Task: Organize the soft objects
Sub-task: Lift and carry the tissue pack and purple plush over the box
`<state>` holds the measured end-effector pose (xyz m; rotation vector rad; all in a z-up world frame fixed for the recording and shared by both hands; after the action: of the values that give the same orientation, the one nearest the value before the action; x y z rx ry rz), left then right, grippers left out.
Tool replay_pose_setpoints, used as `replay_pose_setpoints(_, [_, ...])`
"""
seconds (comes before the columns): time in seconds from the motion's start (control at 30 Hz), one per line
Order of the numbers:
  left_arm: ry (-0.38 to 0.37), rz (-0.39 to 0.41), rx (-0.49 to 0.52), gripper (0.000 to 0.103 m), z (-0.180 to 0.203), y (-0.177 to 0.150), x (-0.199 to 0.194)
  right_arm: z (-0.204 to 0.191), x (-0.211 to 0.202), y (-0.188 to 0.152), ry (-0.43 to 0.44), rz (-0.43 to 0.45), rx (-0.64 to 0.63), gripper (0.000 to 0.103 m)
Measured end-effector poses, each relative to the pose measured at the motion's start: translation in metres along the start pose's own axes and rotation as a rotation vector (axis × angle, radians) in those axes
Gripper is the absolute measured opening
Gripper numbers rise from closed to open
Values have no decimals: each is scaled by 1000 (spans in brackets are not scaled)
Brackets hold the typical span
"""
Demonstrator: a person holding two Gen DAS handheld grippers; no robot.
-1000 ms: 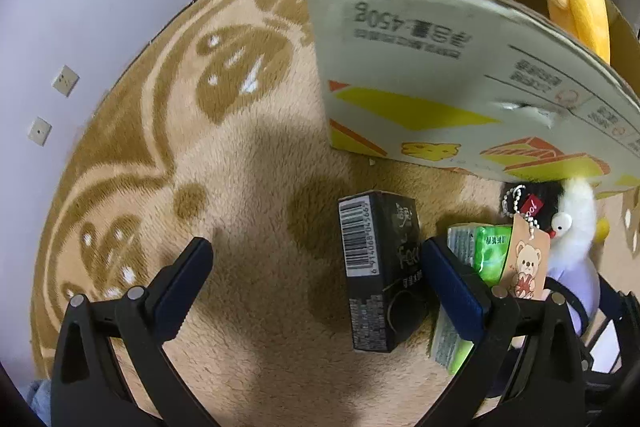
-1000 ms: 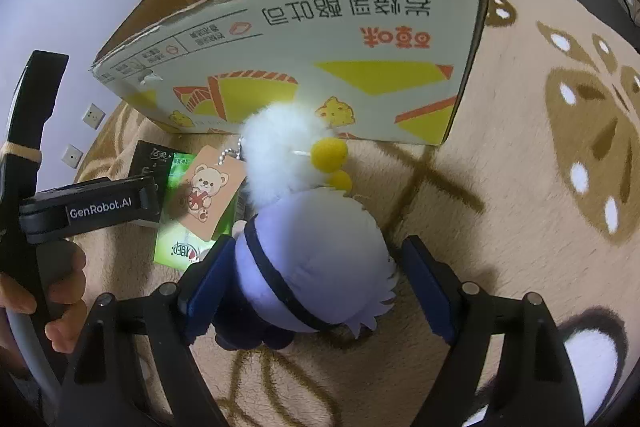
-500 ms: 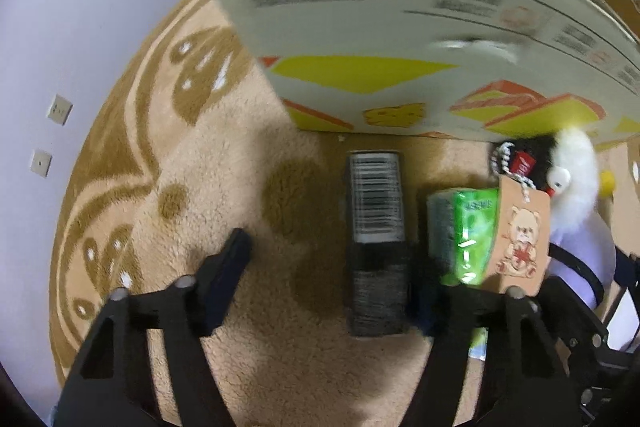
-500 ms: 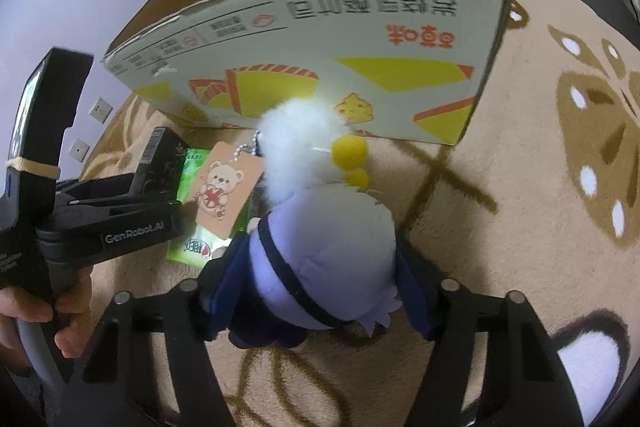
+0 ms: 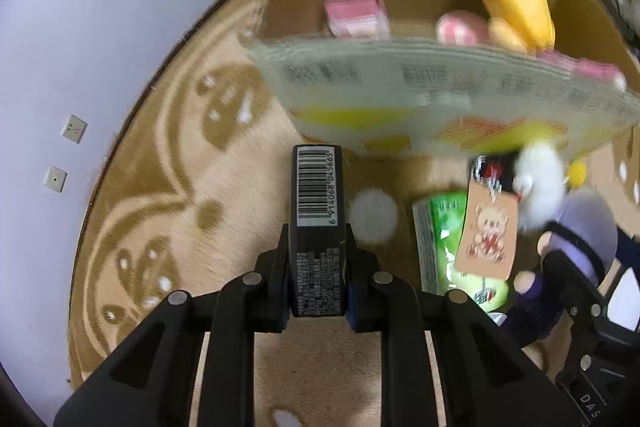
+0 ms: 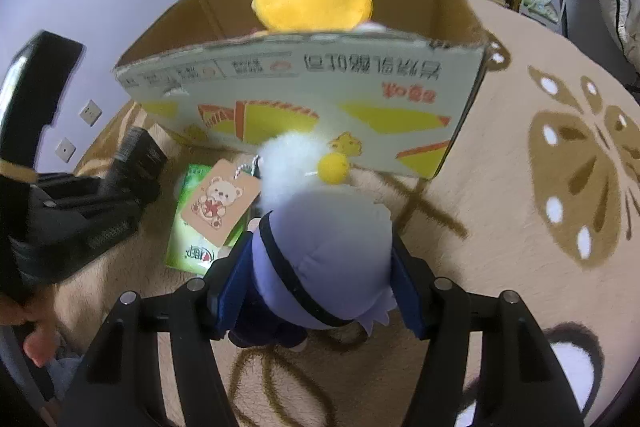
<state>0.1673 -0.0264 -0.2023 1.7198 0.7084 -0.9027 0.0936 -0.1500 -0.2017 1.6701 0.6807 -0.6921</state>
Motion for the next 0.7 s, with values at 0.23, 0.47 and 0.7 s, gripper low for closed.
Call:
replay_pose_setpoints(0.23, [60, 142, -69, 19, -31, 25, -37, 10, -30, 25, 0, 101, 19, 67])
replay_pose_setpoints(0.47, [87, 239, -91, 19, -43, 37, -62, 9, -64, 53, 10, 235, 11, 67])
replay_pose_setpoints(0.7, [109, 288, -65, 19, -54, 52, -73, 7, -85, 77, 16, 336, 17, 67])
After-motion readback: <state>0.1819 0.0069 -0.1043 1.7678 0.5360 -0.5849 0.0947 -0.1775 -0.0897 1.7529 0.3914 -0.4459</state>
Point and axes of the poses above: each gripper's, at about its wrist camera, not at the fingertips, and x roughly the way its jaws point, z to its right, y to its top, the point moved 8 cm from there along x, roughly the way its jaws point, and after that the axes turned 11 degrees about z, right-handed, at the moved point
